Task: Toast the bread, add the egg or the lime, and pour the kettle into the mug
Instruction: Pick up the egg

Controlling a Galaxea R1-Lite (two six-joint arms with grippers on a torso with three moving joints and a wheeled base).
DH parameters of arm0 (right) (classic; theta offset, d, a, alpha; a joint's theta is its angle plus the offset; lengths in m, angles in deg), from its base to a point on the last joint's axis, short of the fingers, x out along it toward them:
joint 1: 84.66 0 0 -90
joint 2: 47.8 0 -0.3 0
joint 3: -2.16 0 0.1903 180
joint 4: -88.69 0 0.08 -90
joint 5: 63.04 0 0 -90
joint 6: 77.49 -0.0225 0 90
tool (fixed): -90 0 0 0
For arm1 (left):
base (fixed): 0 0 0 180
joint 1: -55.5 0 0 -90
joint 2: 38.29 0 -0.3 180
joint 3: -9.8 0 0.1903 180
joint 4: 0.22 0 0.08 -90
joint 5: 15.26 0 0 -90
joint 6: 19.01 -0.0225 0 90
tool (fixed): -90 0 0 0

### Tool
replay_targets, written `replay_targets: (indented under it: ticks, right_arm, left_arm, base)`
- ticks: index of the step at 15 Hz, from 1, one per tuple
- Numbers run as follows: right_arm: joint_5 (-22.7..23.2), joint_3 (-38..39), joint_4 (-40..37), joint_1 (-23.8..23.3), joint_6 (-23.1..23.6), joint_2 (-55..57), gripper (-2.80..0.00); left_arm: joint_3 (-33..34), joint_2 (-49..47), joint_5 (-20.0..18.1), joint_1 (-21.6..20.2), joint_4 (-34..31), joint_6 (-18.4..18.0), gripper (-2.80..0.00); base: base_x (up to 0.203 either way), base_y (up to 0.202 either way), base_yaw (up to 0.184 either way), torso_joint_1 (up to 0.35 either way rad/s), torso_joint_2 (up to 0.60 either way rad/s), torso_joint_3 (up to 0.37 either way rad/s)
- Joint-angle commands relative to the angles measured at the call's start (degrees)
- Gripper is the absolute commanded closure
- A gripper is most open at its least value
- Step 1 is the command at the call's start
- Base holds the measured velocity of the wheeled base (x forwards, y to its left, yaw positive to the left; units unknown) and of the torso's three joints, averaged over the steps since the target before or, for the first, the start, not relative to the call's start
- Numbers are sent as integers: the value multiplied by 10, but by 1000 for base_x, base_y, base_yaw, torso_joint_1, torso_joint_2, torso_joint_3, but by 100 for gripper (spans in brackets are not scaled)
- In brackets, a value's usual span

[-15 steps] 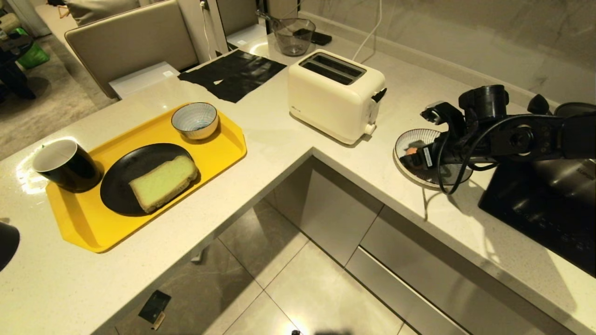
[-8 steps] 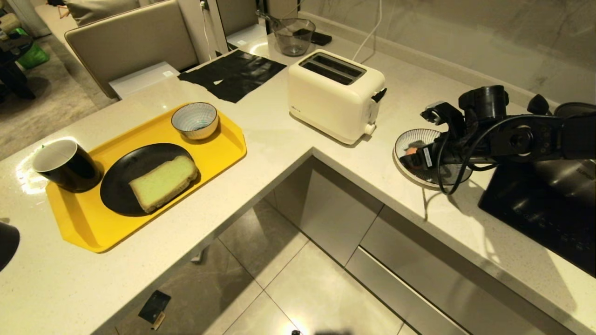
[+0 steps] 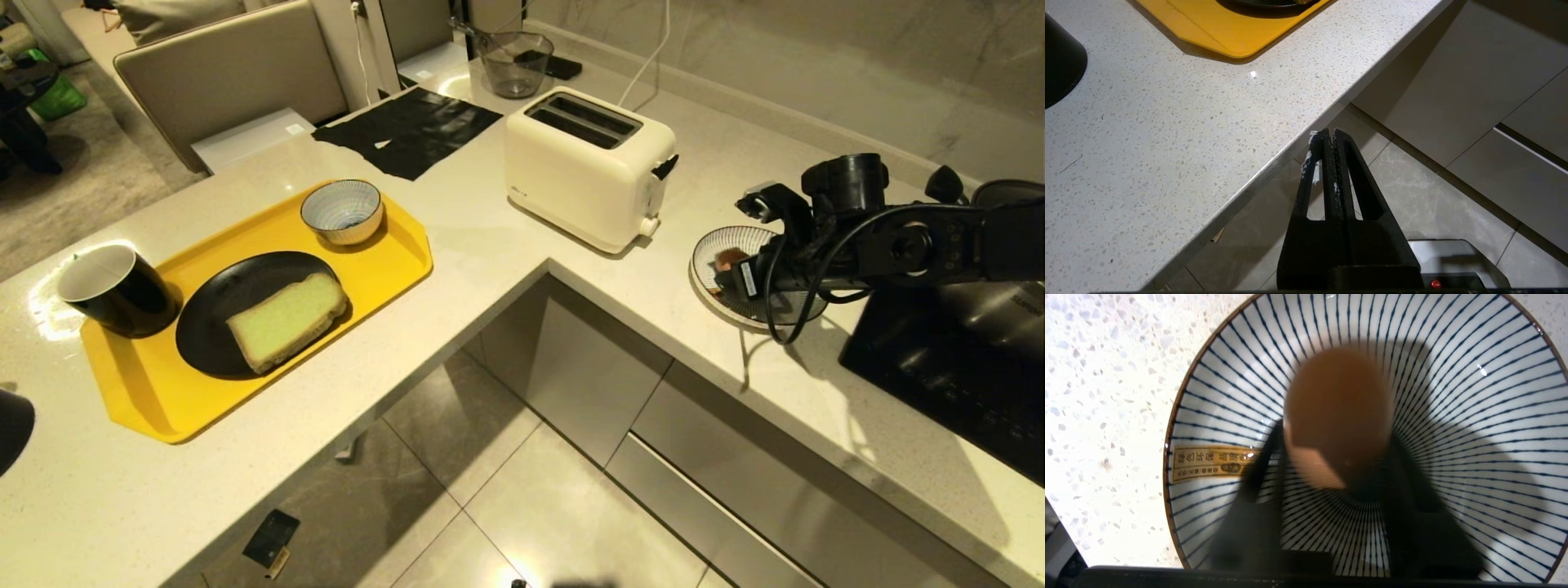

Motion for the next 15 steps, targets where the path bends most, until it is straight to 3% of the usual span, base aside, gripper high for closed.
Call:
replay_targets:
  ticks: [1,12,15]
  right_arm:
    - [0,-1,0,0,1,0,0]
    - [3,-5,2,-12,4,-12,0]
    - [8,-1,21,-19,37,-27,0]
  left_arm:
    - [-1,0,0,-1,0,0,0]
    - [0,0,0,0,0,0,0]
    - [0,0,0,-1,0,0,0]
  base:
    - [0,0,0,0,0,0]
    - [0,0,0,0,0,0]
    - [0,0,0,0,0,0]
